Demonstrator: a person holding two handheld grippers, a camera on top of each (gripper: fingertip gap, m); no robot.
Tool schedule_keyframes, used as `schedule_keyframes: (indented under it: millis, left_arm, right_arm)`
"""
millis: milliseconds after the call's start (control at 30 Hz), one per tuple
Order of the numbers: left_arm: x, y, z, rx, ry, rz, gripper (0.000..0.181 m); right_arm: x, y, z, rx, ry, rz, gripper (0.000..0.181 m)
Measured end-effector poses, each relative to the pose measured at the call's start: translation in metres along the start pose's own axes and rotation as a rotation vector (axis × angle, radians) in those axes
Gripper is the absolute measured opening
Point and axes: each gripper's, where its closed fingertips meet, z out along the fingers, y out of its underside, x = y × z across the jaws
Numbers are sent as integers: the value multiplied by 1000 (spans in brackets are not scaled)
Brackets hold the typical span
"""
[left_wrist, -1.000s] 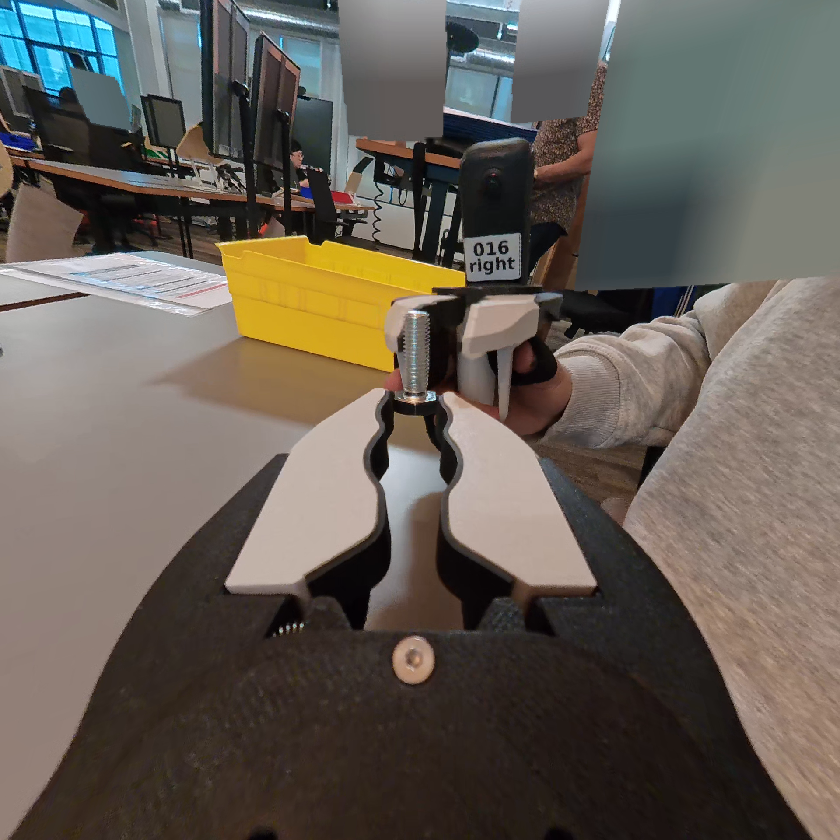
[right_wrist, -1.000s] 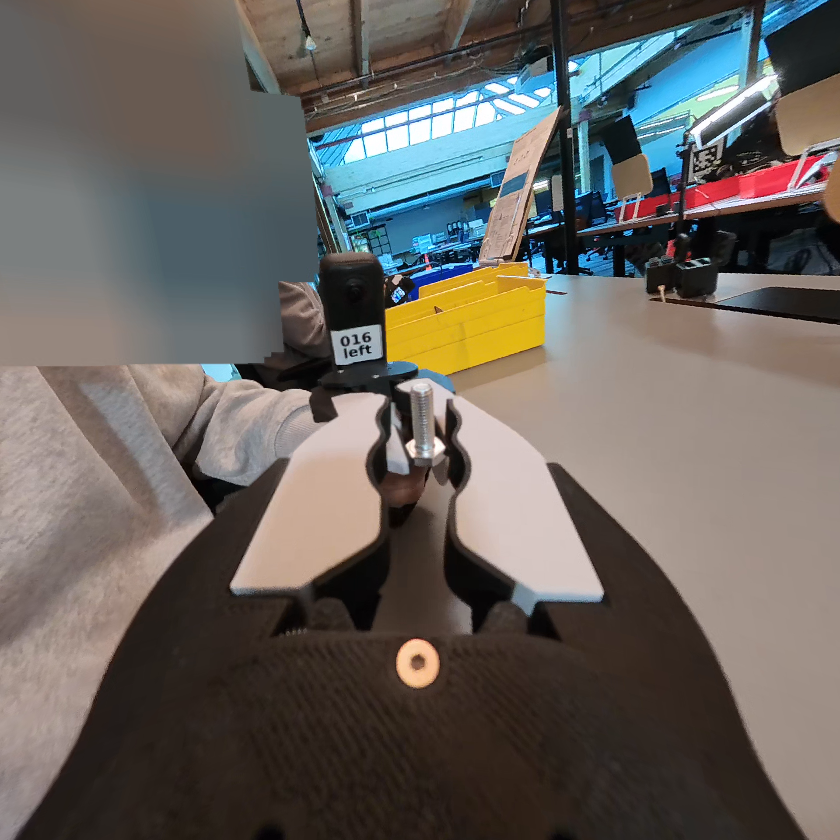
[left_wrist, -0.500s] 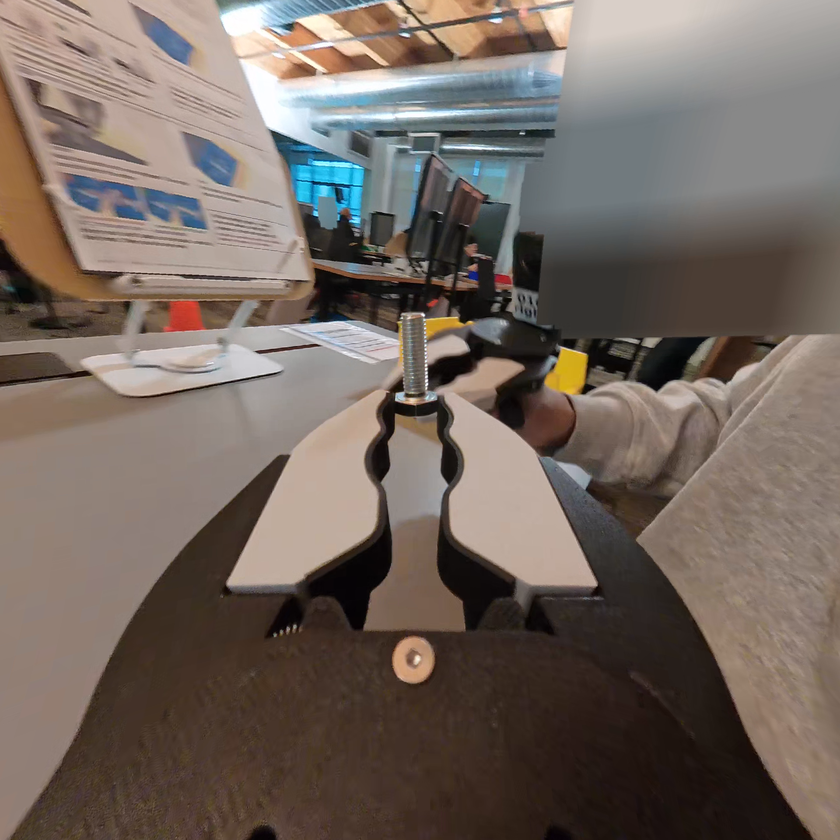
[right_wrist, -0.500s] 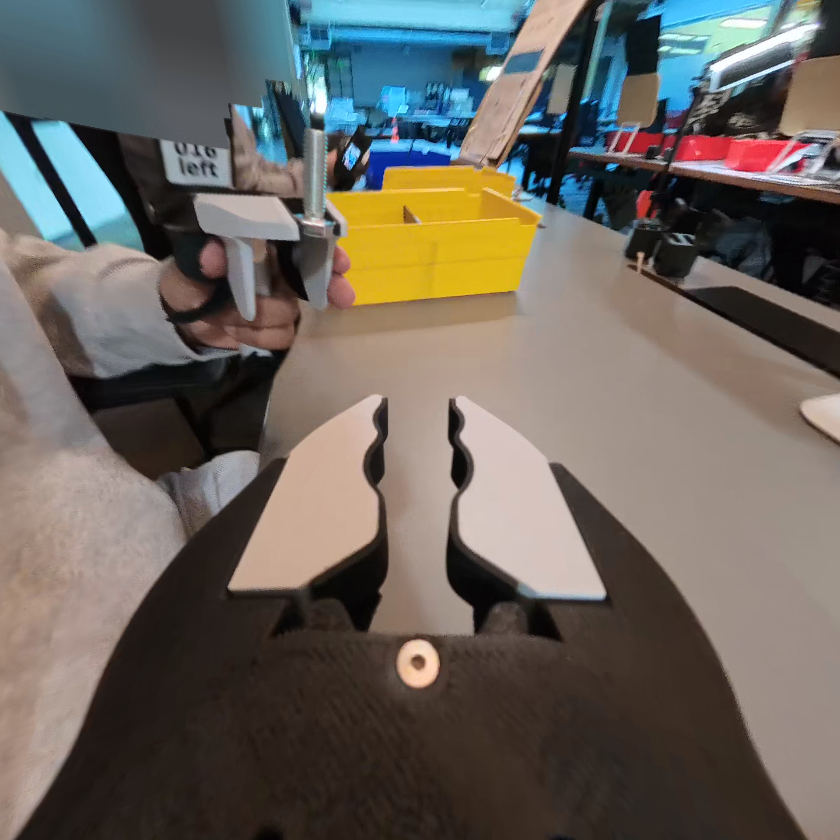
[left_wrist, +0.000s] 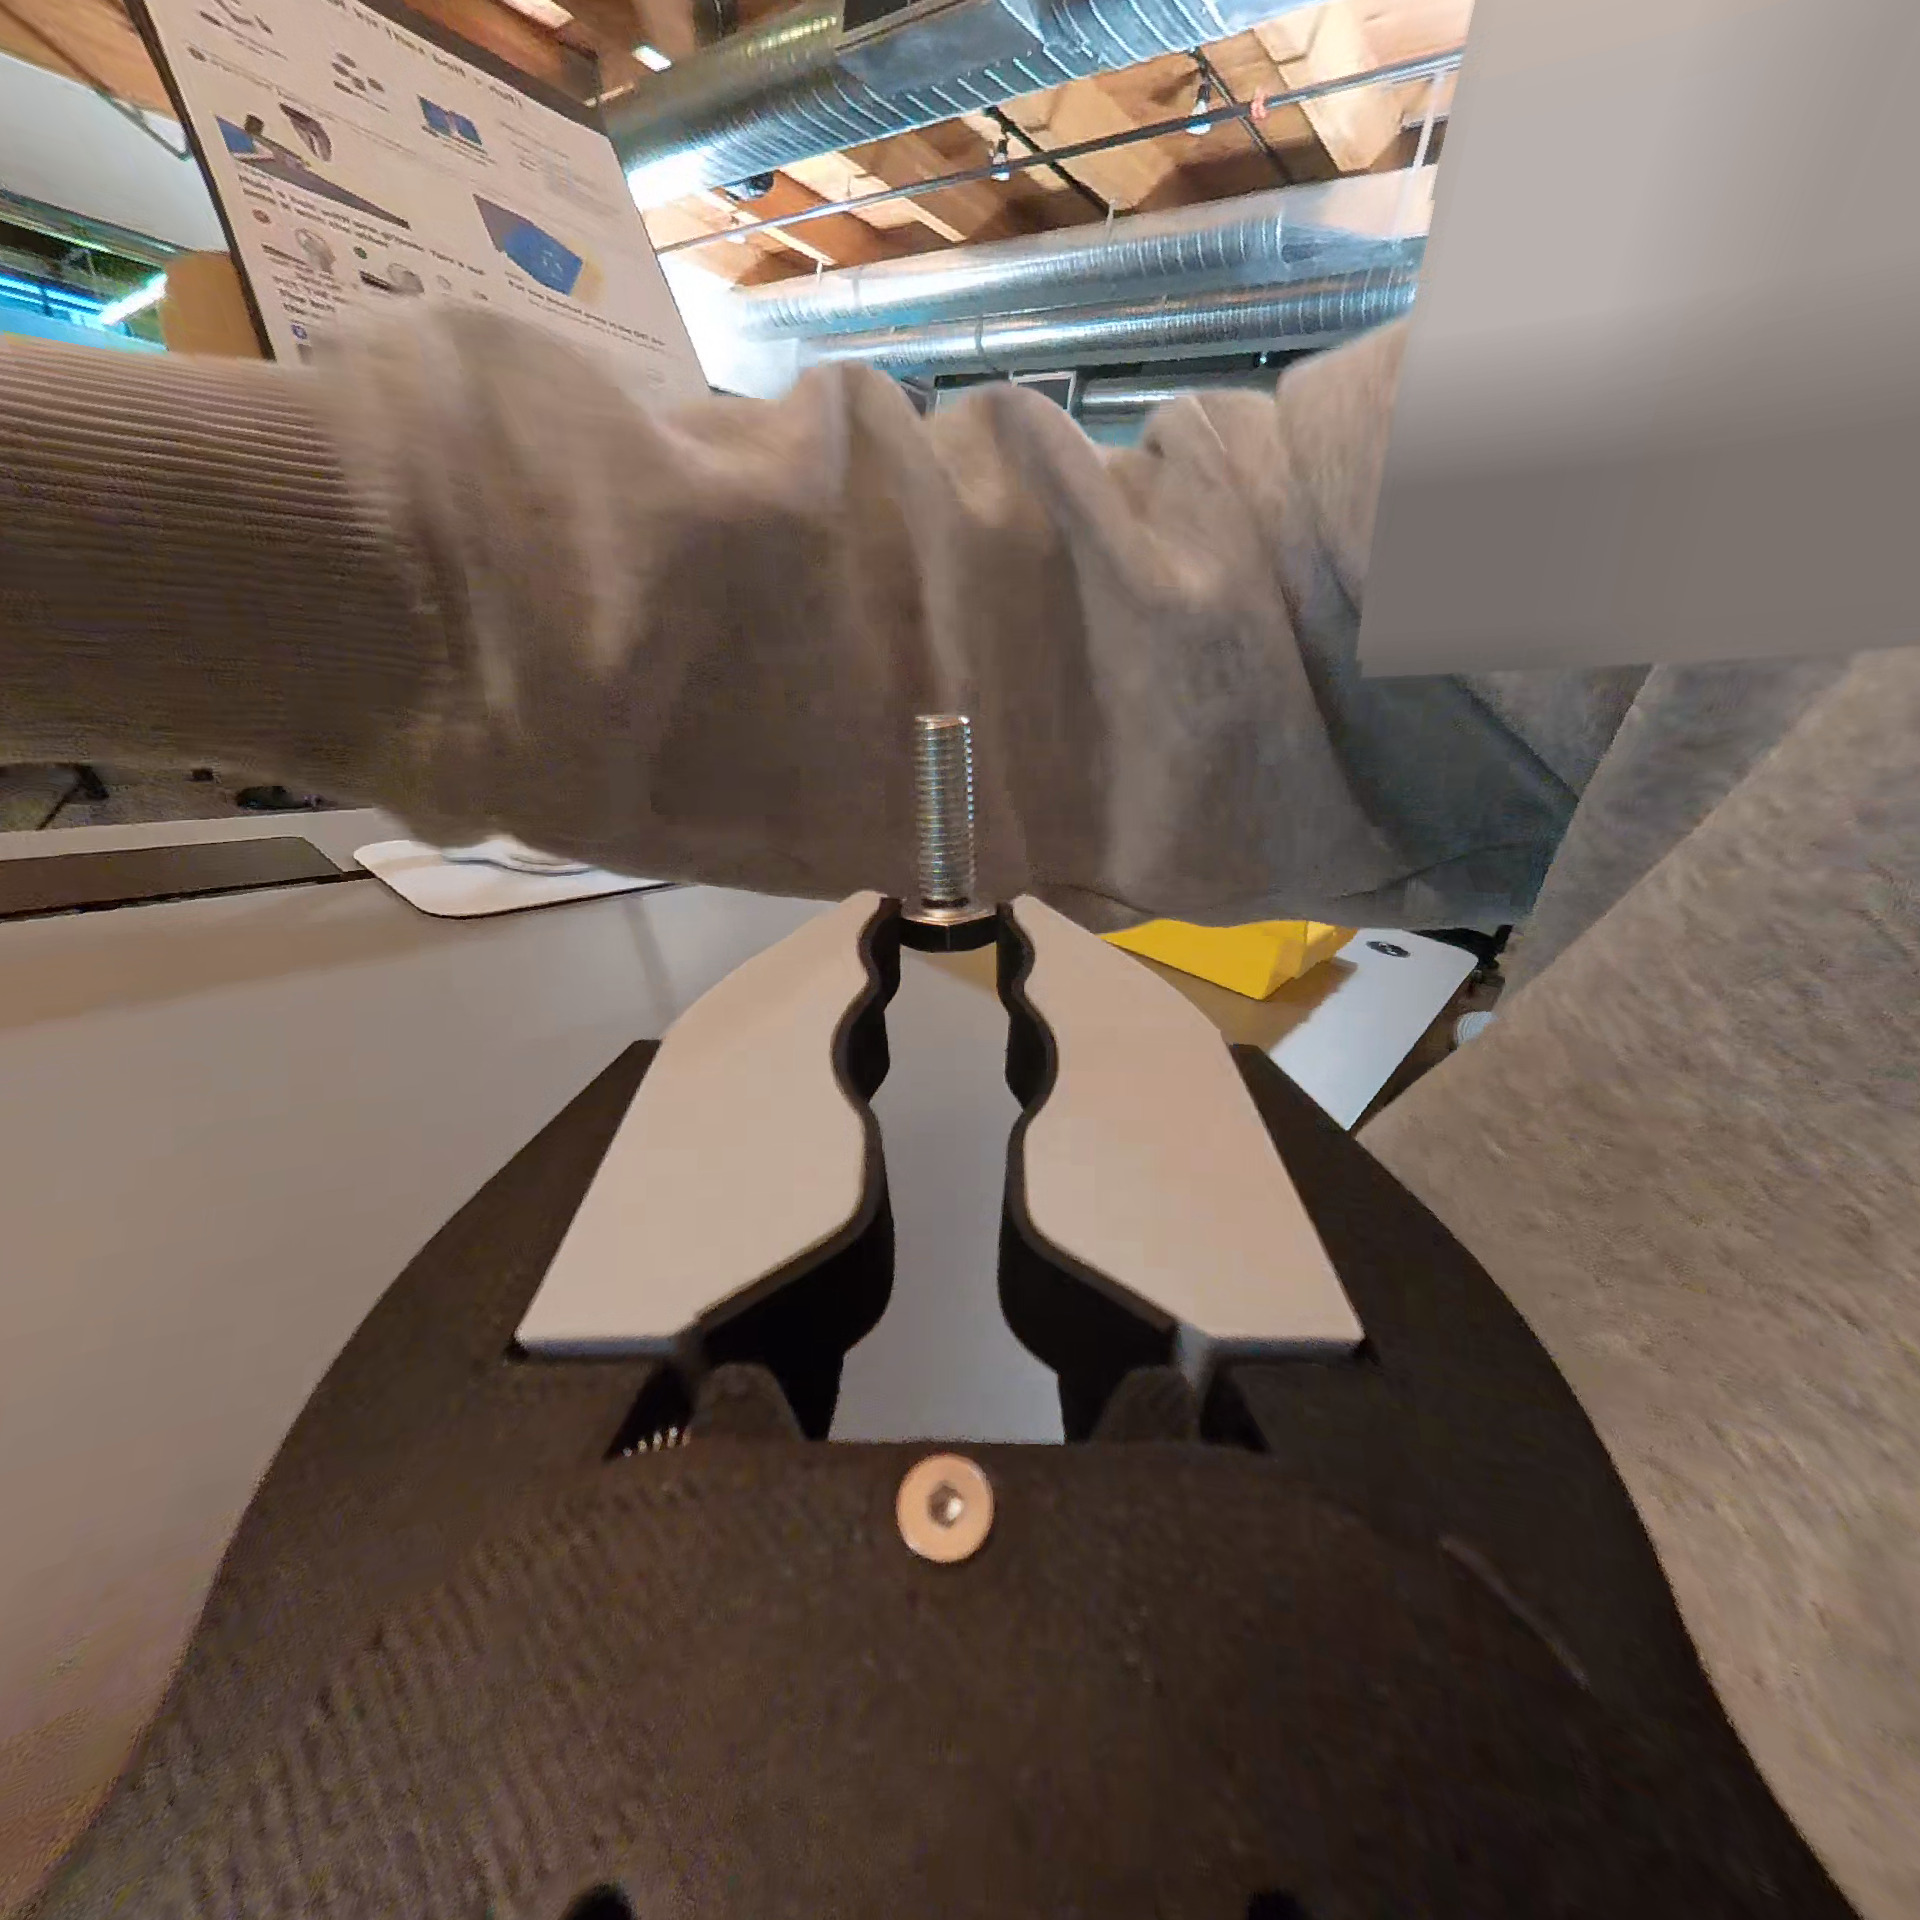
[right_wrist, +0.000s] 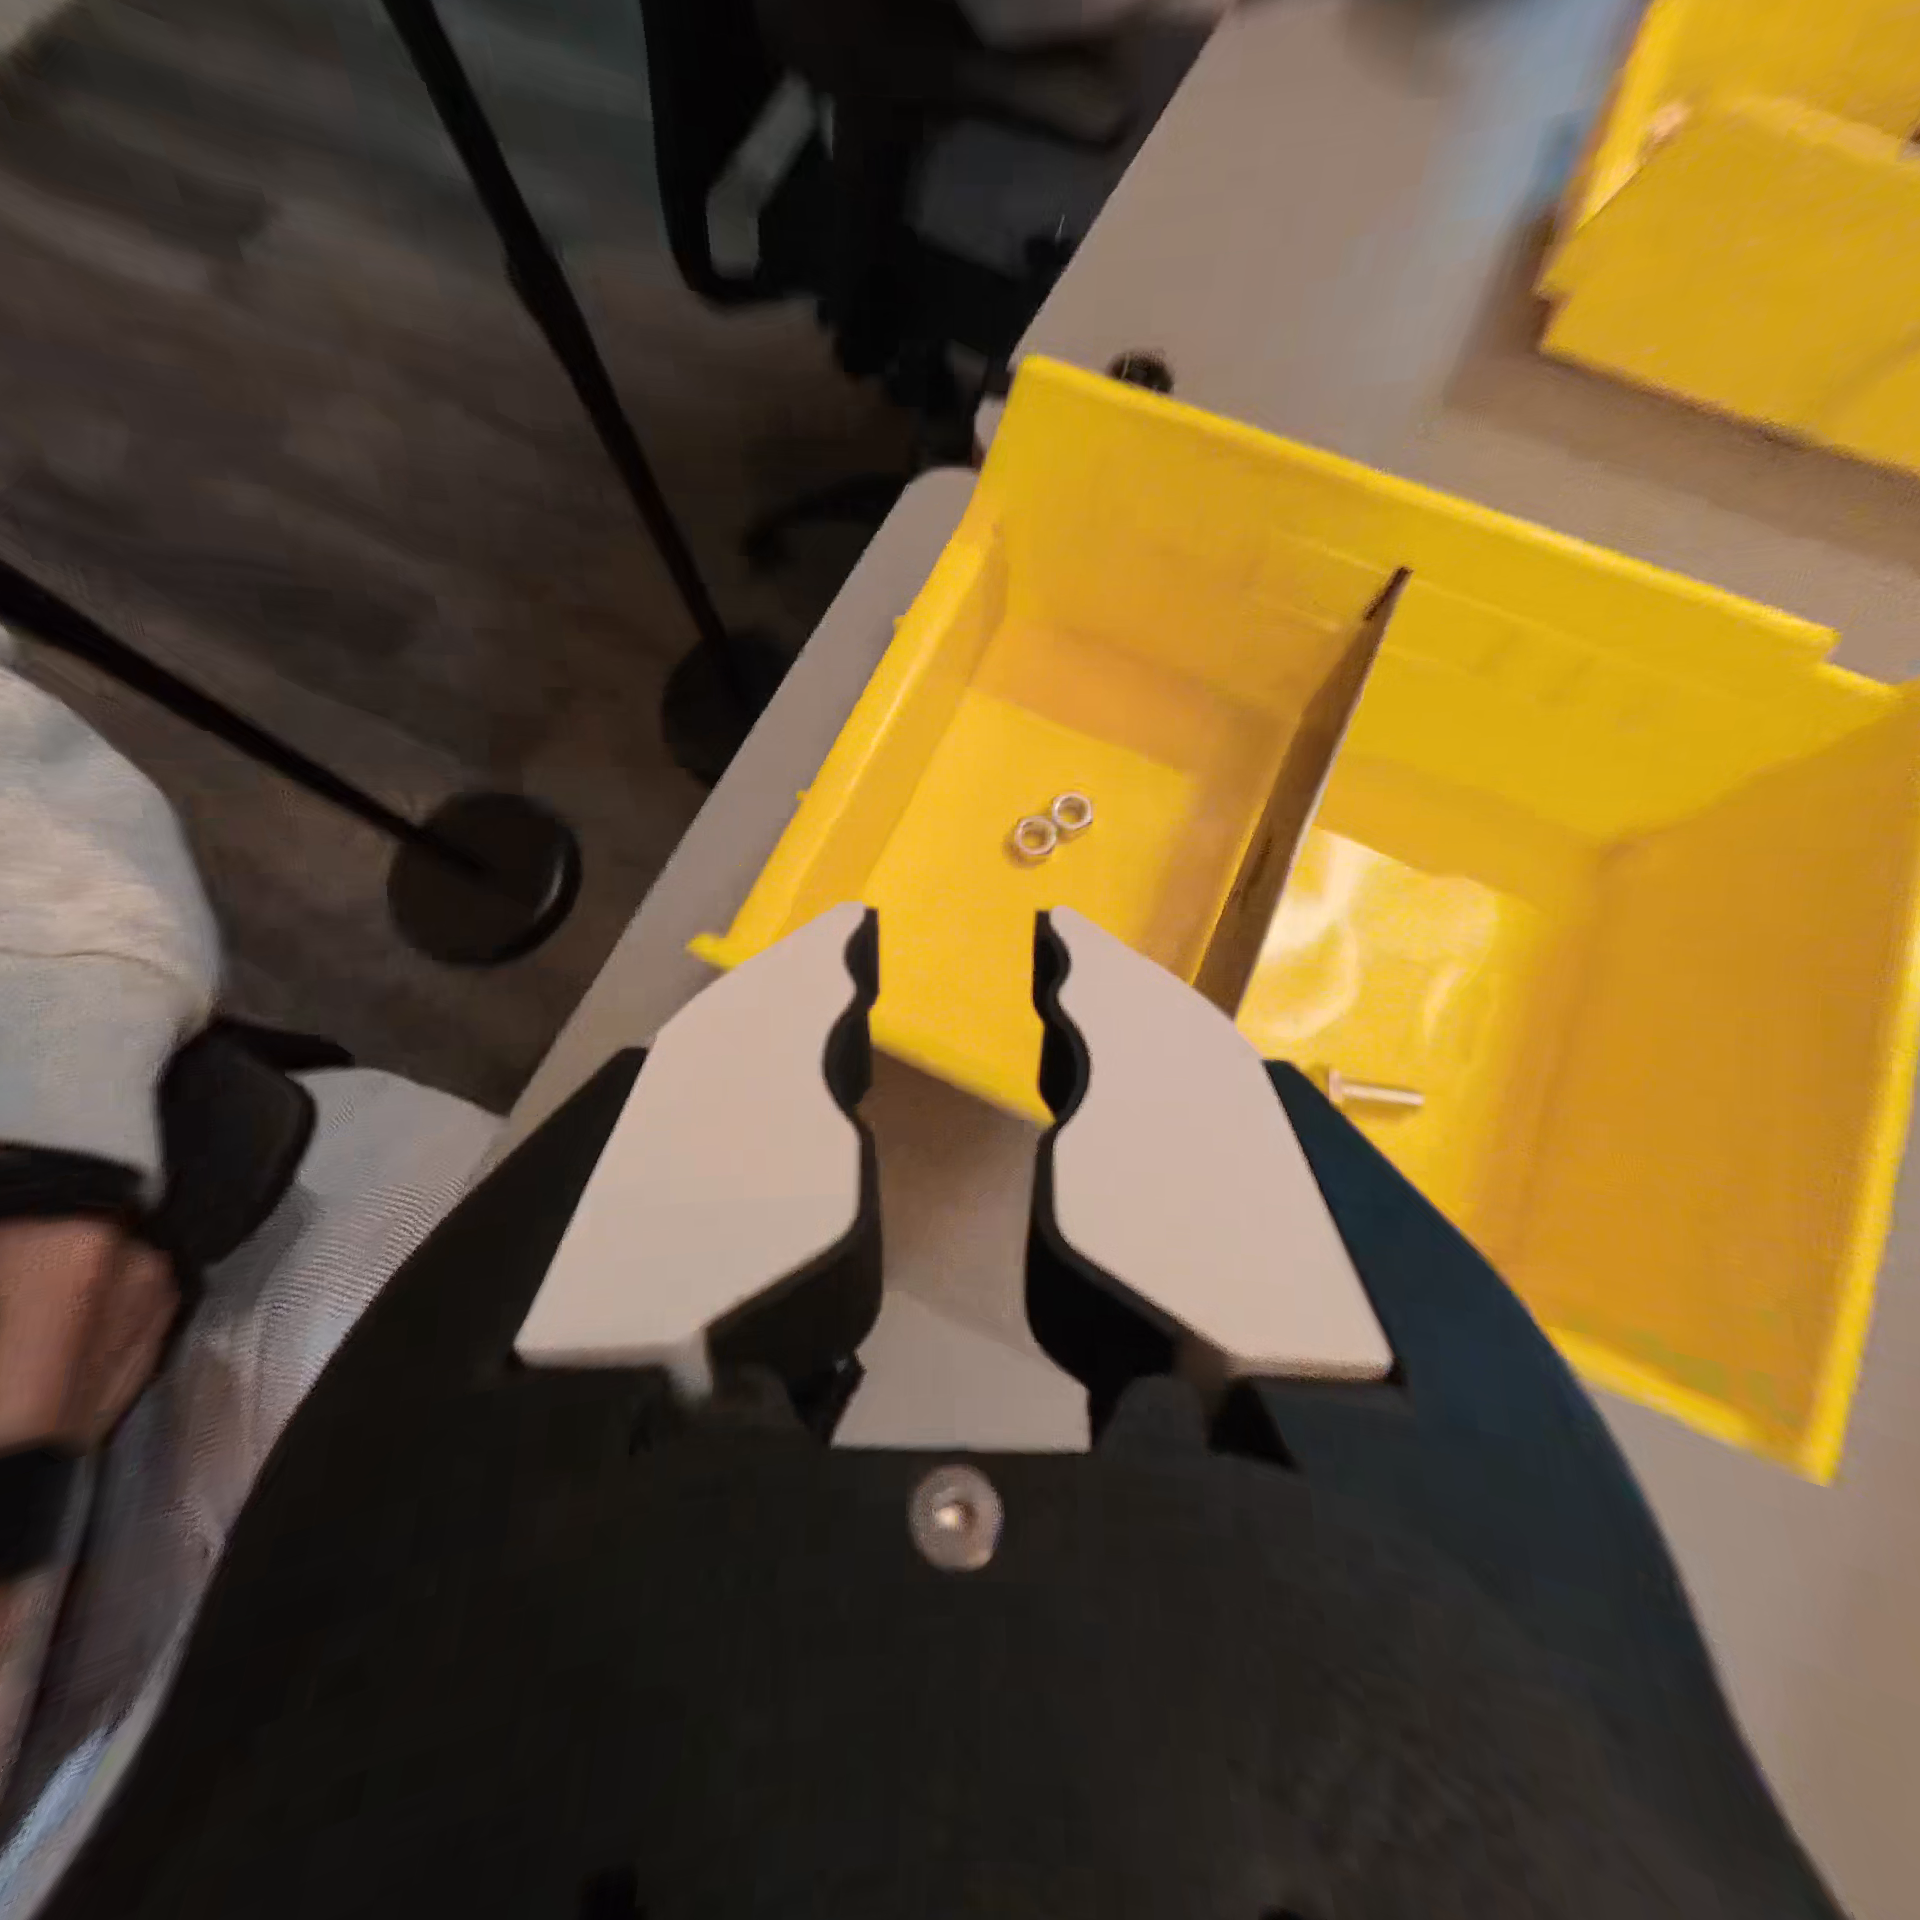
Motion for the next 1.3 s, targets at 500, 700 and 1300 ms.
schedule_keyframes:
  millis: [500, 700, 1300]
  left_arm:
    - [1, -2, -38, 17, -69, 3, 18]
    - [2, 0, -43, 6, -79, -8, 18]
    - [-3, 23, -35, -85, -129, 41, 18]
  right_arm:
    - [32, 55, 144, -740, -13, 41, 29]
    - [31, 66, 152, -790, 1, 112, 29]
    - [-102, 34, -98, -312, 73, -6, 18]
